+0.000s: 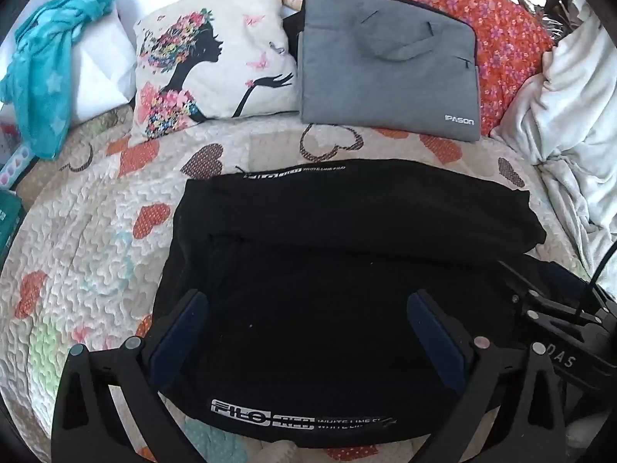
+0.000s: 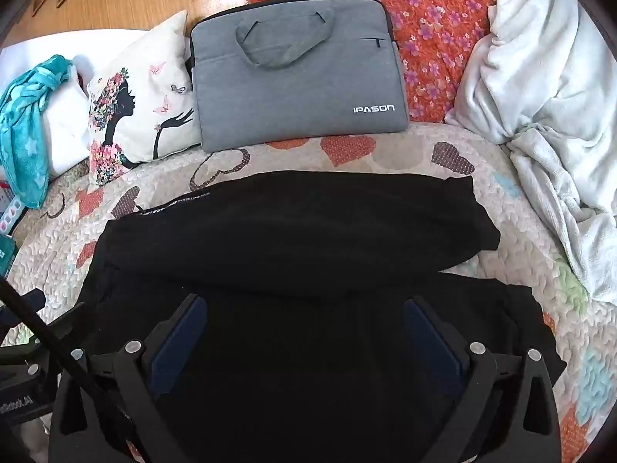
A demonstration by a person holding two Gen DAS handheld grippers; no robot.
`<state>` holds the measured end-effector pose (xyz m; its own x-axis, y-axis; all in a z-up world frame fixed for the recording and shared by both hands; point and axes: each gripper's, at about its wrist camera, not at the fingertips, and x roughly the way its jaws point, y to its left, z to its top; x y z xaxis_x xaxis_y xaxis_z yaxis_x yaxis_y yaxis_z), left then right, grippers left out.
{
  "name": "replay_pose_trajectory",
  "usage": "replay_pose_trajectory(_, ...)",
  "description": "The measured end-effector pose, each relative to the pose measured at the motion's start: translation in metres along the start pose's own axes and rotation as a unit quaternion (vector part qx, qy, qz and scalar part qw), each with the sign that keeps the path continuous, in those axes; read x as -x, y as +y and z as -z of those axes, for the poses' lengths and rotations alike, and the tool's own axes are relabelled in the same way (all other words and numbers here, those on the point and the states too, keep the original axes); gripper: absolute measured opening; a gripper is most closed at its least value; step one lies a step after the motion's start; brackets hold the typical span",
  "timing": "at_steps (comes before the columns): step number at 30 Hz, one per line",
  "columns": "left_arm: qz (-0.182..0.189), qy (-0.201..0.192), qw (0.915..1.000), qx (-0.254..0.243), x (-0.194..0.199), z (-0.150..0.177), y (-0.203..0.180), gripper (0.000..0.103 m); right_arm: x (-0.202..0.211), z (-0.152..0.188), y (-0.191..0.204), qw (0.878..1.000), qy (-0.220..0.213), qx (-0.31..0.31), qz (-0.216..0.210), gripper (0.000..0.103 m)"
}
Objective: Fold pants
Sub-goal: 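Position both grippers over the black garment's printed hem edge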
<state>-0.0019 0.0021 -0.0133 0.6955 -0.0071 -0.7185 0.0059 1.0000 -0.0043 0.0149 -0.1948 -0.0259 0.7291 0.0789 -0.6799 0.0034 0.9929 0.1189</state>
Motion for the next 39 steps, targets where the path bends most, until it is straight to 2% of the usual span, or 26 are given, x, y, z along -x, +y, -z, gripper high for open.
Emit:
replay_pose_trajectory(1, 0.015, 0.015, 0.9997, 0.014, -0.005, -0.003, 0.01, 0.103, 0.0, -0.001, 0.0, 1.0, 0.0, 0.0, -0.001, 0.103)
replay_pose_trajectory(4, 0.006, 0.008, 0.9999, 0.01, -0.003, 0.005, 0.013, 0.103, 0.001, -0.004, 0.001, 1.0, 0.001, 0.0, -0.002, 0.103)
replay_pose_trajectory(6, 0.001, 0.024, 0.9997, 0.004, -0.003, -0.004, 0.01, 0.103, 0.001, -0.006, 0.002, 1.0, 0.001, 0.0, -0.002, 0.103)
replay_pose_trajectory(7, 0.001, 0.025, 0.9997, 0.004, -0.004, -0.004, 0.01, 0.103, -0.001, 0.004, -0.001, 1.0, 0.002, -0.002, -0.002, 0.103)
replay_pose_trajectory(10, -0.002, 0.03, 0.9995, 0.001, -0.005, -0.004, 0.009, 0.103, -0.004, 0.005, -0.005, 1.0, 0.004, -0.004, 0.0, 0.103)
replay_pose_trajectory(31, 0.0, 0.049, 0.9988, 0.004, -0.016, 0.001, 0.011, 0.103, -0.006, 0.006, -0.007, 0.999, 0.022, -0.031, -0.007, 0.103)
replay_pose_trajectory(39, 0.018, 0.102, 0.9943, 0.023, -0.036, 0.005, 0.018, 0.103, -0.009, 0.006, -0.012, 0.999, 0.033, -0.036, 0.0, 0.103)
